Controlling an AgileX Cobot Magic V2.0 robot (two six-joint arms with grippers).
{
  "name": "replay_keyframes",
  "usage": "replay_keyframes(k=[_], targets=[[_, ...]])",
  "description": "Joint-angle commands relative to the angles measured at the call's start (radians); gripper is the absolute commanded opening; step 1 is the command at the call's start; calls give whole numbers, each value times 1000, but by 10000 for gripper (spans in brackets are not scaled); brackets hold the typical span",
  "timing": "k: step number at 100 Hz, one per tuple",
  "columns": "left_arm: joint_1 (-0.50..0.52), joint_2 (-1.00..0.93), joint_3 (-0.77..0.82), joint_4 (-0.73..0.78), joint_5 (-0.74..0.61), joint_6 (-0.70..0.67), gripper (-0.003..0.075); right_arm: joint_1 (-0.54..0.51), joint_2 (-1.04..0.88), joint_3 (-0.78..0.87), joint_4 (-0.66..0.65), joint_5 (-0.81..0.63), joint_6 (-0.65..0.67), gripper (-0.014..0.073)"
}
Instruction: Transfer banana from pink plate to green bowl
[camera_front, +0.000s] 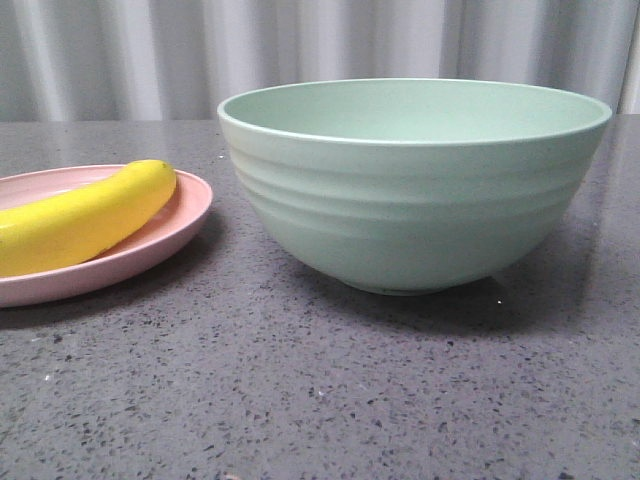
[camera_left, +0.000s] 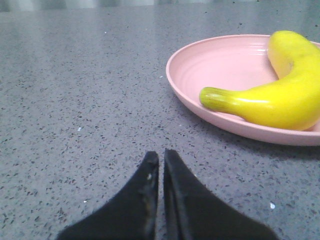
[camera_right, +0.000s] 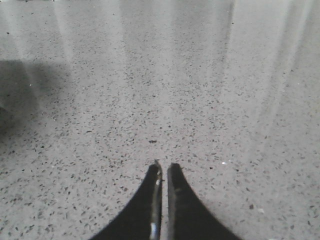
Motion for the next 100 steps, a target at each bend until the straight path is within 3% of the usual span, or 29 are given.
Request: replay_keyframes(k=[1,45,61,100], targets=[[2,-29,11,-1,-59,-7,-20,-7,-24,19,-8,-20,-6,-65],[2,-29,11,32,-138,-7,-20,-7,-24,19,-10,-20,-6,-65],[2,-29,11,40,-156,-7,-20,-7,-24,19,-120,-24,-6,-65],[2,-29,11,42,-160,-7,-20,-7,-24,19,-121,-110,-6,-65]])
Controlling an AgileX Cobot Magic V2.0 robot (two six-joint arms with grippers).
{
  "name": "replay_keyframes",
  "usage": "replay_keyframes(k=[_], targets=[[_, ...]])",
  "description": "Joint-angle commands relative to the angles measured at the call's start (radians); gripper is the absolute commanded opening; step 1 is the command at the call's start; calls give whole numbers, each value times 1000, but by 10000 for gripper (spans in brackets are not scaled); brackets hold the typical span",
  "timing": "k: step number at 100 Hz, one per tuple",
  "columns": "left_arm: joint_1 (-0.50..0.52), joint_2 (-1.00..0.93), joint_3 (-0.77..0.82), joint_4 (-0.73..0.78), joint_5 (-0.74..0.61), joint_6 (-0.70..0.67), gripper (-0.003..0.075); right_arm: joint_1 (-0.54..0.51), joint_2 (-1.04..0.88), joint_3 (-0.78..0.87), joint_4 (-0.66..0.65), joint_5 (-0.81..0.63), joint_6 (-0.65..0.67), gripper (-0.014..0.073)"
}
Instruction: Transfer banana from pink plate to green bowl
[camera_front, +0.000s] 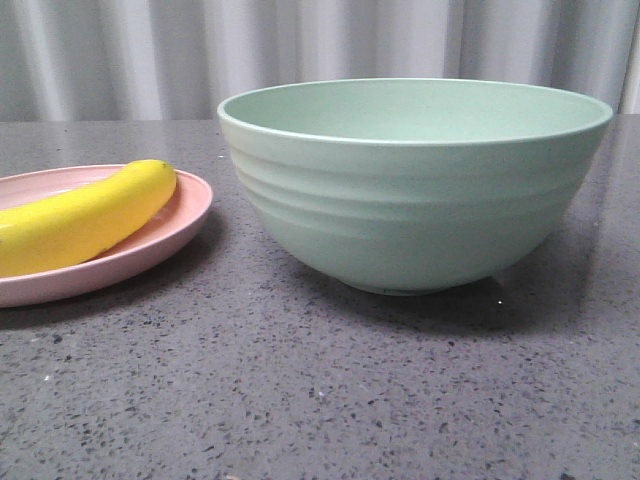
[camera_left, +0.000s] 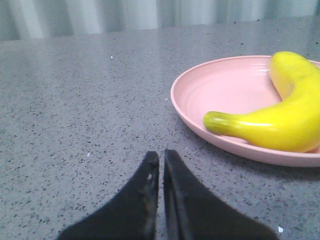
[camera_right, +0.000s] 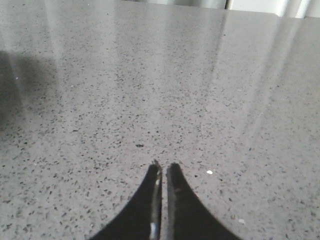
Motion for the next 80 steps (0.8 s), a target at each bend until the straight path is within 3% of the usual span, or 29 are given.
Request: replay_keyframes(k=[1,41,80], targets=[[2,-29,12,2,-95,-7,-20,-5,-24,19,-19,-99,-6,-65],[4,-29,12,16,-134,-7,-20,-5,-24,19,-19,-237,-6,-65],[4,-29,12,16,-134,-7,-20,-5,-24,19,-19,-225,-6,-65]])
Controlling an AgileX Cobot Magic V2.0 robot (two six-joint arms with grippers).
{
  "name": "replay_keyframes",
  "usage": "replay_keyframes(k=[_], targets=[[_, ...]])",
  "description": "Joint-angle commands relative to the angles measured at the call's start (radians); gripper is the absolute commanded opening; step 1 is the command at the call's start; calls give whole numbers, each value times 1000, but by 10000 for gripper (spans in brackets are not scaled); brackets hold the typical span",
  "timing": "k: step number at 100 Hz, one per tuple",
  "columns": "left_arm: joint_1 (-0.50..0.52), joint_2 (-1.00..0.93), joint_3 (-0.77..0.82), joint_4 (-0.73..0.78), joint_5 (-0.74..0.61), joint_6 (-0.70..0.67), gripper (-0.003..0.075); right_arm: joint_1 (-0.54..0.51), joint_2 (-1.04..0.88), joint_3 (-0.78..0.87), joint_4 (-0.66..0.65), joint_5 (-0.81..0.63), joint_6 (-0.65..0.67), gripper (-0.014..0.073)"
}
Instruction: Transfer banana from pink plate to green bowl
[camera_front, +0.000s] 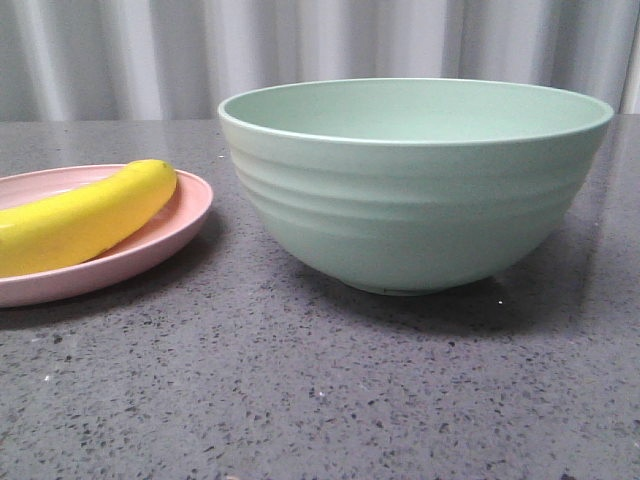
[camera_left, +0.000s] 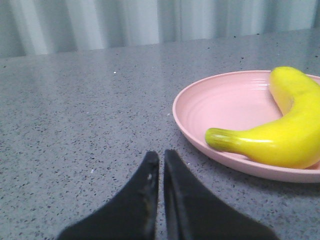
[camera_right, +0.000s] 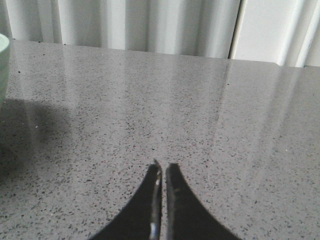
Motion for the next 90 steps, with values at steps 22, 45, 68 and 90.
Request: replay_keyframes(k=[22,45,68,90], targets=[[4,-29,11,2,-85,-7,-20,-5,-24,19,-15,-76,-6,-65],[4,-29,11,2,-85,-7,-20,-5,-24,19,-13,-78,-4,-65],[4,-29,11,-20,-99,-7,-20,-5,-24,19,-9,-82,-4,-65],[4,-29,1,-74,-201,-7,-20,-5,-24,3,41,-160,-4,-65]])
